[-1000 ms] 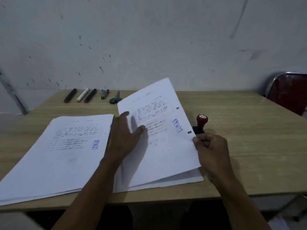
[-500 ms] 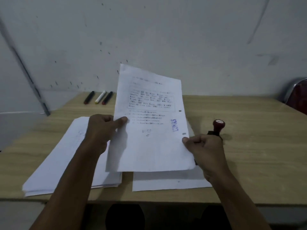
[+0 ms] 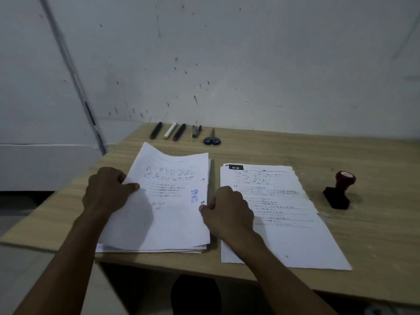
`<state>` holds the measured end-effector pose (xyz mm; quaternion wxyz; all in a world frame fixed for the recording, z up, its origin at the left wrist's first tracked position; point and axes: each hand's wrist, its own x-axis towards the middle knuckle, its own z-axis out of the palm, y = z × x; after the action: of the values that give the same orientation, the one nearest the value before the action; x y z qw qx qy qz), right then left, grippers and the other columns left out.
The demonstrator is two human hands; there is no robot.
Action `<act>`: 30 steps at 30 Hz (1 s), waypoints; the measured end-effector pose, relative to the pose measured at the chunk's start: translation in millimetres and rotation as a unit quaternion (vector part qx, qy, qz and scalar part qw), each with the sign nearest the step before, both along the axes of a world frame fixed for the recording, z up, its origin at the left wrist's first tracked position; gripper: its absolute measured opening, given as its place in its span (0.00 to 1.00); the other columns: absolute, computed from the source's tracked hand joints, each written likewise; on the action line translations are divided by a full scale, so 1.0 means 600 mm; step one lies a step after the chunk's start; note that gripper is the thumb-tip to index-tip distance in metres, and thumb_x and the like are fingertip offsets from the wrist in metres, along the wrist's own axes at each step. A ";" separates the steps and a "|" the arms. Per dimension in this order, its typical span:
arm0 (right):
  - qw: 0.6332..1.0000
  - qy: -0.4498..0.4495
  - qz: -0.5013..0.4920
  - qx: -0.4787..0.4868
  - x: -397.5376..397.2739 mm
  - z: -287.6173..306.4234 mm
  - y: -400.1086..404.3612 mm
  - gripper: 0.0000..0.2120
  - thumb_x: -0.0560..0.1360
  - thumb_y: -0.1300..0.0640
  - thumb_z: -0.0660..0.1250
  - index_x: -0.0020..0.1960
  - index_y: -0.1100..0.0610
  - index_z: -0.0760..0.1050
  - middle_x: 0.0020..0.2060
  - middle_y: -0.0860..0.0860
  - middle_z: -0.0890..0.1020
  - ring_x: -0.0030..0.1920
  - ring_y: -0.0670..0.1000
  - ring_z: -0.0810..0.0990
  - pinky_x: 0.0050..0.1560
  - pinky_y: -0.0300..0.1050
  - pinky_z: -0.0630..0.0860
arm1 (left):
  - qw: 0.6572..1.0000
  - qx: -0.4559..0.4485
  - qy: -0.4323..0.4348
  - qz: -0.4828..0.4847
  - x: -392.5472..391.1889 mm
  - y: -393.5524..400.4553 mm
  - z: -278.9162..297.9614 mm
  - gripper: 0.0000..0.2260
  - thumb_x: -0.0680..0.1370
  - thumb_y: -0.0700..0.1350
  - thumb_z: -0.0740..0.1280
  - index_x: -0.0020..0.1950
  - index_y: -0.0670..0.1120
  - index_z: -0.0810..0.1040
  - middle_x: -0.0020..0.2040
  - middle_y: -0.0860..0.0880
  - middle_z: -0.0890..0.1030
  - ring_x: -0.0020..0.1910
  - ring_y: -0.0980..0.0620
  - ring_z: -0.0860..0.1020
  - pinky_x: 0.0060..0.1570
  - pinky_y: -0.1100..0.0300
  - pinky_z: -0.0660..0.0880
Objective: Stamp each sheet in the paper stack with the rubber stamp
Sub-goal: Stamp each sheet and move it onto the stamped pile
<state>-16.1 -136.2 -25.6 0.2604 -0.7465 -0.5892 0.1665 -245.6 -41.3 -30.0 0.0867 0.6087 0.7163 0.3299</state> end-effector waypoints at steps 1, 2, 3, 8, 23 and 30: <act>1.000 -0.017 0.005 -0.008 -0.006 0.001 0.001 0.12 0.75 0.47 0.67 0.54 0.52 0.75 0.51 0.51 0.79 0.53 0.56 0.79 0.51 0.47 0.73 | 1.000 -0.006 0.010 0.008 -0.004 0.003 -0.003 0.11 0.68 0.48 0.77 0.34 0.45 0.78 0.33 0.46 0.77 0.36 0.44 0.76 0.37 0.54 0.72; 0.999 -0.032 0.009 -0.012 -0.010 0.002 0.001 0.13 0.75 0.47 0.67 0.55 0.53 0.74 0.53 0.52 0.78 0.54 0.56 0.78 0.51 0.47 0.72 | 1.000 -0.013 0.017 0.017 -0.007 0.005 -0.006 0.11 0.68 0.49 0.77 0.36 0.45 0.78 0.34 0.46 0.77 0.37 0.44 0.75 0.36 0.55 0.71; 0.999 -0.043 0.013 -0.016 -0.013 0.003 0.001 0.12 0.75 0.47 0.67 0.55 0.53 0.74 0.53 0.51 0.78 0.55 0.56 0.78 0.51 0.47 0.71 | 0.999 -0.023 0.024 0.023 -0.009 0.006 -0.008 0.12 0.68 0.50 0.77 0.38 0.45 0.78 0.36 0.46 0.77 0.37 0.44 0.75 0.37 0.55 0.70; 0.997 -0.064 0.033 -0.014 -0.020 0.002 -0.008 0.13 0.77 0.48 0.65 0.56 0.53 0.69 0.56 0.52 0.75 0.57 0.57 0.75 0.54 0.48 0.69 | 0.996 -0.072 0.039 0.044 -0.011 0.013 -0.016 0.22 0.69 0.52 0.77 0.58 0.46 0.77 0.57 0.42 0.79 0.56 0.38 0.76 0.49 0.50 0.71; 0.998 -0.045 0.041 0.036 0.001 0.003 -0.023 0.18 0.75 0.41 0.66 0.60 0.49 0.70 0.55 0.49 0.78 0.56 0.55 0.77 0.53 0.47 0.70 | 0.996 0.010 0.082 0.031 0.039 -0.017 -0.012 0.22 0.72 0.50 0.73 0.62 0.41 0.75 0.60 0.35 0.74 0.60 0.34 0.71 0.55 0.43 0.71; 0.988 -0.064 -0.043 0.135 0.094 0.010 -0.044 0.18 0.76 0.44 0.67 0.64 0.48 0.72 0.52 0.46 0.81 0.55 0.51 0.79 0.52 0.47 0.74 | 0.973 0.182 -0.017 -0.143 0.144 -0.052 -0.009 0.18 0.73 0.43 0.73 0.62 0.44 0.76 0.61 0.42 0.74 0.51 0.44 0.79 0.47 0.48 0.77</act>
<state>40.3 -162.8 -19.7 0.3272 -0.7384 -0.5892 0.0259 -159.4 -72.7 -35.5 0.0331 0.7051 0.5481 0.4487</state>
